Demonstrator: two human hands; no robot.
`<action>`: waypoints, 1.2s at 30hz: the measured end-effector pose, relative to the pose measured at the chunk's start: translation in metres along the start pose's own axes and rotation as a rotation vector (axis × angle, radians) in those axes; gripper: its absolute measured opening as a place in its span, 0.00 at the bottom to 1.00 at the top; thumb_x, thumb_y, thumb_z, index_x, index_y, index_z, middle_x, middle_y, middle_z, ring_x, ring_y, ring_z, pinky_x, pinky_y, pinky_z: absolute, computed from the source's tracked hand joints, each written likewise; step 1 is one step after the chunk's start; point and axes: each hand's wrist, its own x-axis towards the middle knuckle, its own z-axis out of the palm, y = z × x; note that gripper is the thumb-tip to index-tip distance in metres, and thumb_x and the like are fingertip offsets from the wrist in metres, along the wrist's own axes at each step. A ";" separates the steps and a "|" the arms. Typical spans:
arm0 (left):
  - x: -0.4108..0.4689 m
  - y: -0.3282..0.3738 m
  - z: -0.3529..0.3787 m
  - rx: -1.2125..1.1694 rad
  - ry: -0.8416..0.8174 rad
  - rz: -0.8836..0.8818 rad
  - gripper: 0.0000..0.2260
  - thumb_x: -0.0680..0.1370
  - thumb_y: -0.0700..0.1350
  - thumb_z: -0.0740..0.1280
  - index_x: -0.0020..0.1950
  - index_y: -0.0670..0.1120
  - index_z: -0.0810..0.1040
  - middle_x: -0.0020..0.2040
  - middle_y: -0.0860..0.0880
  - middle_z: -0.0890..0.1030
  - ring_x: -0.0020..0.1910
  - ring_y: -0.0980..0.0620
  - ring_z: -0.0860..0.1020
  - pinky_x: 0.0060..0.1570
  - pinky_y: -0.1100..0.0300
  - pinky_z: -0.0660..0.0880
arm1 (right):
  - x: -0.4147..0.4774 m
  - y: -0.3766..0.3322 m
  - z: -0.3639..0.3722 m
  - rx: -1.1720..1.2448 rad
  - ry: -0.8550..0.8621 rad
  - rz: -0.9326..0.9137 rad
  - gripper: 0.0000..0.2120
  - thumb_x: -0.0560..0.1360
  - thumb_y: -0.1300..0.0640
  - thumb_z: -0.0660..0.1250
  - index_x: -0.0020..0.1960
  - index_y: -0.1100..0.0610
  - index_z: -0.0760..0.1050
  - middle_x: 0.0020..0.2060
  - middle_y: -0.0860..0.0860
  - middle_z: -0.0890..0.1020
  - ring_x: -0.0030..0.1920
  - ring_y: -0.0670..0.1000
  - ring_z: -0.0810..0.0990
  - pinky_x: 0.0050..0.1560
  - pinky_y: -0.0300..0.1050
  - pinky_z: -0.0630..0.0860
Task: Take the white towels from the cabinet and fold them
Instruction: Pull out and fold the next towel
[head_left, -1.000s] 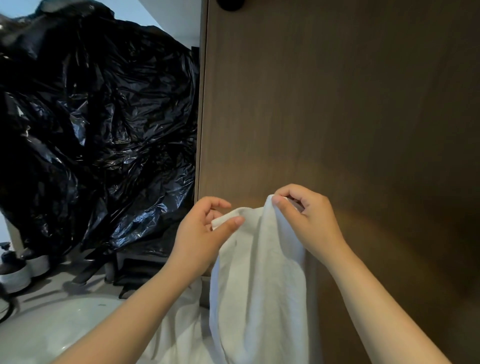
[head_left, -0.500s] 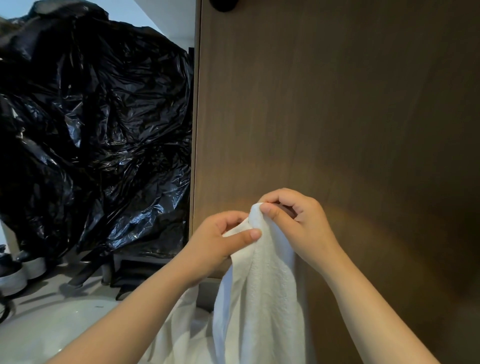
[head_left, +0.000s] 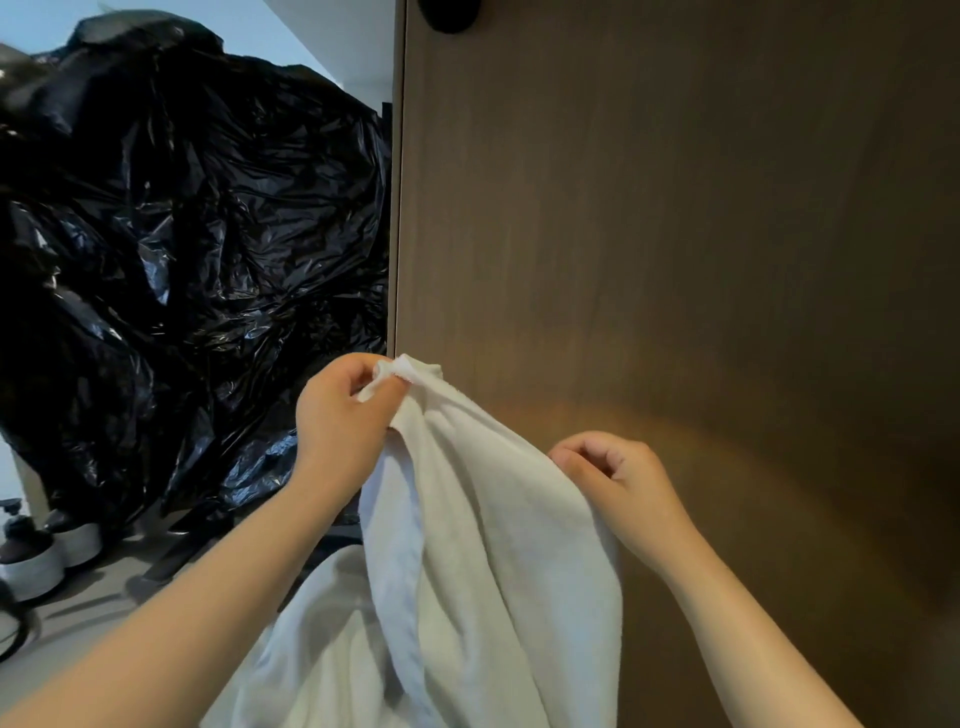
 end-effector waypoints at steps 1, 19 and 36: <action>0.001 -0.001 0.002 0.024 0.006 0.010 0.05 0.77 0.44 0.68 0.42 0.45 0.80 0.38 0.46 0.80 0.36 0.51 0.76 0.36 0.58 0.72 | 0.001 -0.002 -0.001 0.037 -0.003 -0.004 0.08 0.77 0.58 0.68 0.42 0.50 0.83 0.38 0.43 0.84 0.42 0.42 0.81 0.43 0.34 0.77; -0.017 0.025 0.017 0.026 -0.532 0.224 0.18 0.75 0.47 0.71 0.64 0.58 0.77 0.59 0.64 0.79 0.59 0.67 0.74 0.55 0.68 0.72 | 0.031 -0.052 -0.010 -0.152 0.079 -0.452 0.04 0.76 0.56 0.71 0.42 0.53 0.82 0.35 0.45 0.82 0.39 0.49 0.79 0.40 0.46 0.75; -0.019 0.017 0.020 -0.102 -0.516 0.103 0.03 0.76 0.43 0.70 0.42 0.48 0.82 0.36 0.51 0.80 0.30 0.61 0.74 0.27 0.67 0.71 | 0.027 -0.054 -0.003 -0.010 0.036 -0.333 0.03 0.75 0.55 0.72 0.44 0.53 0.84 0.36 0.45 0.83 0.38 0.50 0.79 0.39 0.47 0.76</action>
